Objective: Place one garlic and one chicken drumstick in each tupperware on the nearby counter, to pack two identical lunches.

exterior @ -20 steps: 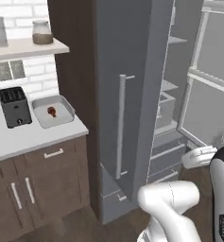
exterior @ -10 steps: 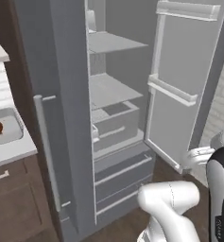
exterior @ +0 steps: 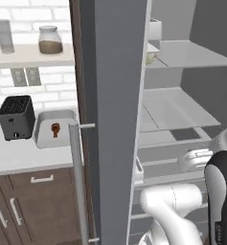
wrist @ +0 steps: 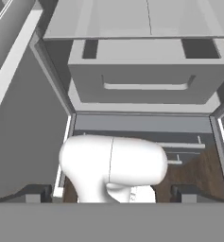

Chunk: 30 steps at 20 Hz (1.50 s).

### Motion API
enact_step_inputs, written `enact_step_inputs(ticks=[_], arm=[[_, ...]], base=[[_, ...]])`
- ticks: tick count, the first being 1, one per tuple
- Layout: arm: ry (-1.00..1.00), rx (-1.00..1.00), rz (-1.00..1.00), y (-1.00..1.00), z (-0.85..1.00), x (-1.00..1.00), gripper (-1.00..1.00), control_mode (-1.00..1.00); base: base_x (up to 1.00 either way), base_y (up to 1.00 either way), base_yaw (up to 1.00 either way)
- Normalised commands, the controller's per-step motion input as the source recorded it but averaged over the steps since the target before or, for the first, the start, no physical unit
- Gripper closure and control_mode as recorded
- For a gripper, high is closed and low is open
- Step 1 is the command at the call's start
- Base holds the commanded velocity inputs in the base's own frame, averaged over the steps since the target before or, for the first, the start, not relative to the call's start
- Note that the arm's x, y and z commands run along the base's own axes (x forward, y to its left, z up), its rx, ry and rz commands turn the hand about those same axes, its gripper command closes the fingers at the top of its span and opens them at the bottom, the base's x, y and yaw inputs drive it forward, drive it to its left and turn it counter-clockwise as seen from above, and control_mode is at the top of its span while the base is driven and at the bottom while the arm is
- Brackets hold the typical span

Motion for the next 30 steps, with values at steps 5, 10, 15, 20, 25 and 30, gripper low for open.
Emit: enact_step_inputs(ticks=[5, 10, 15, 20, 25, 30], arm=[[0.00, 0.00, 0.00, 0.00, 0.00, 0.00, -1.00, 1.00], [0.00, 0.00, 0.00, 0.00, 0.00, 0.00, -1.00, 1.00], [-0.07, 0.04, 0.00, 0.00, 0.23, 0.66, -1.00, -1.00], [-0.20, 0.07, 0.03, -0.09, 0.64, 0.84, -1.00, -1.00], [-0.10, 0.04, 0.00, 0.01, 0.44, 1.00, -1.00, -1.00], [-0.06, 0.00, 0.00, 0.08, 0.72, 0.91, -1.00, -1.00]], base=[[0.92, -0.69, 0.32], [0.69, -0.25, 0.08], [0.00, 0.00, 0.00], [0.00, 0.00, 0.00], [0.00, 0.00, 0.00], [0.00, 0.00, 0.00]])
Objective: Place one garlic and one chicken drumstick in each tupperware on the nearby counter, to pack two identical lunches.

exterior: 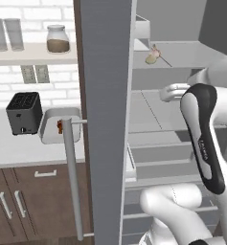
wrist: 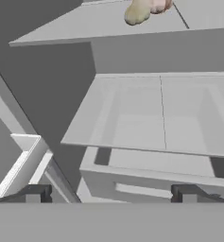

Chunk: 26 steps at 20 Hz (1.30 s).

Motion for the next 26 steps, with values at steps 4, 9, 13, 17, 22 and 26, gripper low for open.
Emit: enact_step_inputs(ticks=[4, 9, 13, 17, 22, 26], arm=[[-0.10, 0.00, -0.01, 0.01, 0.64, 0.67, -1.00, -1.00], [-0.04, -0.01, 0.00, 0.00, 0.34, 0.60, -1.00, -1.00], [-0.04, 0.00, 0.00, -0.01, 0.03, 0.83, -1.00, -1.00], [0.00, 0.00, -0.01, -0.06, 0.00, 1.00, -1.00, -1.00], [0.00, 0.00, -0.01, -0.10, 0.00, 0.99, -1.00, -1.00], [0.02, 0.00, -0.01, -0.10, 0.00, 0.82, -1.00, -1.00]], base=[[0.00, 0.00, 0.00], [0.00, 0.00, 0.00], [0.00, 0.00, 0.00], [0.00, 0.00, 0.00], [0.00, 0.00, 0.00], [0.00, 0.00, 0.00]])
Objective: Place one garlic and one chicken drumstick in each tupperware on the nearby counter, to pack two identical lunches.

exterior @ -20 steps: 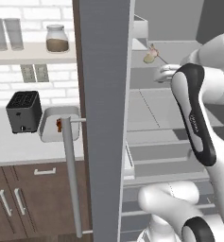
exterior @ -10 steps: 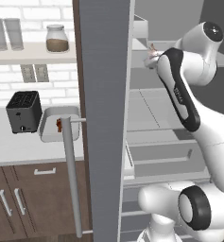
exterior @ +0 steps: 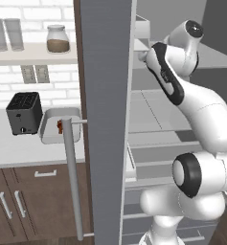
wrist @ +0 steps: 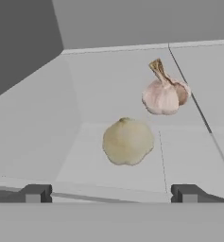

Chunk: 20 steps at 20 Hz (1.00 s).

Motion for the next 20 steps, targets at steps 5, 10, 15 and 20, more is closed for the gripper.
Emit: enact_step_inputs(ticks=[5, 10, 15, 20], arm=[[0.03, 0.00, -0.03, -0.06, -0.01, 0.70, -1.00, -1.00], [0.04, 0.00, -0.03, -0.08, -0.11, 0.56, -1.00, -1.00], [0.04, 0.00, -0.09, -0.15, -0.19, 0.08, -1.00, -1.00], [0.03, 0.00, -0.09, -0.02, -0.25, 0.00, -1.00, -1.00]], base=[[0.00, 0.00, 0.00], [0.00, 0.00, 0.00], [0.00, 0.00, 0.00], [0.00, 0.00, 0.00]])
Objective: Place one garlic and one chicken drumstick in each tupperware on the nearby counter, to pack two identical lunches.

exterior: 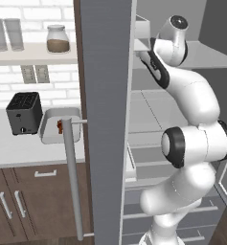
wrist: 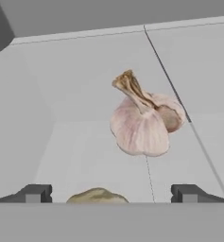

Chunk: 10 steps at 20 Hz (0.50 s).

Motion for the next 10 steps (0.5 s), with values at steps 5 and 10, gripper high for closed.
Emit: enact_step_inputs(ticks=[5, 10], arm=[[0.02, 0.00, -0.07, 0.00, -0.35, 0.00, -1.00, -1.00], [0.03, 0.00, -0.05, 0.00, -0.38, 0.01, 1.00, -1.00]], base=[[0.00, 0.00, 0.00], [0.00, 0.00, 0.00]])
